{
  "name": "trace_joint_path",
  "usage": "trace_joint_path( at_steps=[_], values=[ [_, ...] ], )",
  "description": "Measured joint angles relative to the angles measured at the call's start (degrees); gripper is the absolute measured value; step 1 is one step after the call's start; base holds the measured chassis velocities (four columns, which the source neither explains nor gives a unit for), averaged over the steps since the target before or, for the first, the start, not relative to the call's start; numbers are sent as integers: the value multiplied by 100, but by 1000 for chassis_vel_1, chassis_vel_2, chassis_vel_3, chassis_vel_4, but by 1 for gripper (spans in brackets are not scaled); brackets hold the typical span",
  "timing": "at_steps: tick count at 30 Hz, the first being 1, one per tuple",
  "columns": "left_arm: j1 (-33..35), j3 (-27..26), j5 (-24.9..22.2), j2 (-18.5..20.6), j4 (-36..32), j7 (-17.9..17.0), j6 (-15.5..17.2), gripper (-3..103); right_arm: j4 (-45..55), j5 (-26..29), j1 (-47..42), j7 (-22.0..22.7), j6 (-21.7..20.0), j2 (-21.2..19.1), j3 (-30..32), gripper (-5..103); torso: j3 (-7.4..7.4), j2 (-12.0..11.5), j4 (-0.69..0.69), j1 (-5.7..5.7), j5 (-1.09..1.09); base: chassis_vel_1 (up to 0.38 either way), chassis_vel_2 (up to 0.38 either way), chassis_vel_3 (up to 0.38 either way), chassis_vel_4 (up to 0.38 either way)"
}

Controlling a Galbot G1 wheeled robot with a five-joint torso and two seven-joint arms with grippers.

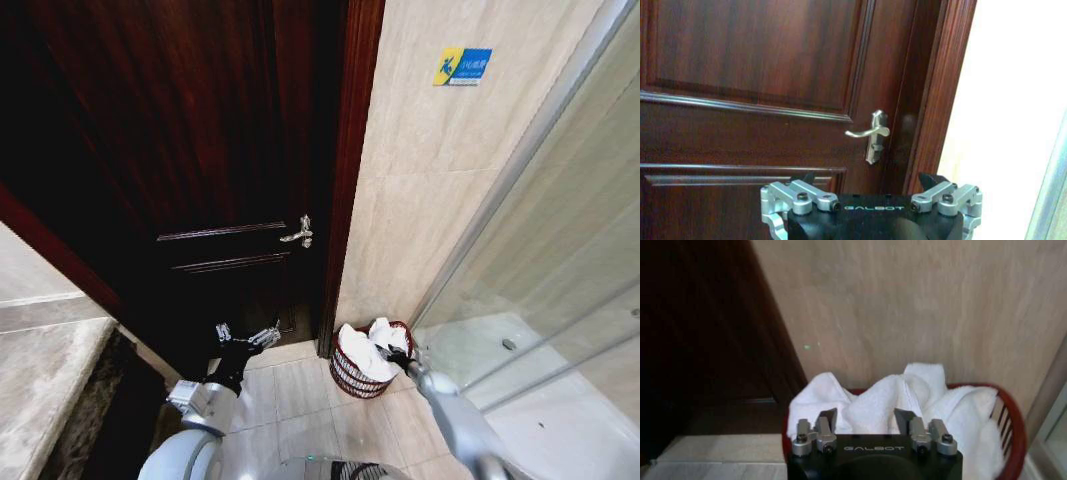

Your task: Discard the used towel into the hamper.

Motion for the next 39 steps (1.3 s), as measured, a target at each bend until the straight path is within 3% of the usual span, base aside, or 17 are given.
trace_joint_path(
  at_steps=[3,5,7,9,11,13,17,19,22,24,28,29,31,33,36,39],
  values=[
    [0,0,0,1,0,0,0,100,523,-101,-714,61,670,-53,176,74,0,0,1,0,1,0,0,0,0],
    [0,0,0,0,0,0,0,100,556,-115,-796,72,731,-53,193,74,-1,0,2,0,1,0,0,0,0],
    [0,0,0,1,0,0,0,100,414,-272,-1036,110,1064,-12,244,90,-1,0,0,-1,-2,0,0,0,0],
    [0,0,0,1,0,0,0,100,240,-398,-1036,119,1180,25,264,90,-1,0,1,-1,0,0,0,0,0],
    [0,0,0,0,0,0,0,100,-115,-582,-926,216,1203,130,258,98,0,0,0,-1,-2,0,0,0,0],
    [0,0,0,1,0,0,0,100,-247,-652,-828,296,1158,188,250,94,0,0,1,-1,-1,0,0,0,0],
    [0,0,0,0,0,0,0,100,-780,-898,-299,623,811,447,200,77,0,0,3,0,-2,0,0,0,0],
    [0,0,0,0,0,0,0,100,-923,-940,-191,642,747,494,202,77,0,0,3,1,-4,0,0,0,0],
    [0,0,0,1,0,0,0,100,-1764,-1066,351,701,667,679,225,60,1,0,2,1,1,0,0,0,0],
    [0,0,0,1,0,0,0,100,-1864,-1070,425,704,665,693,226,60,1,0,1,1,0,0,0,0,0],
    [0,0,0,1,0,0,0,100,-2531,-1172,1139,771,662,770,237,38,1,0,1,1,-1,0,0,0,0],
    [0,0,0,1,0,0,0,100,-2531,-1172,1139,771,662,770,237,38,1,0,1,1,-1,0,0,0,0],
    [0,0,0,0,0,0,0,100,-2750,-1190,1490,791,644,787,242,28,1,0,3,1,-2,0,0,0,0],
    [0,0,0,0,0,0,0,100,-2793,-1195,1588,791,622,789,237,28,1,0,4,1,-2,0,0,0,0],
    [0,0,0,1,0,0,0,100,-2942,-1279,1894,724,474,833,206,12,1,0,1,1,-3,0,0,0,0],
    [0,0,0,0,0,0,0,100,-3126,-1329,2005,725,328,935,224,2,1,0,2,1,-1,0,0,0,0]
  ],
)
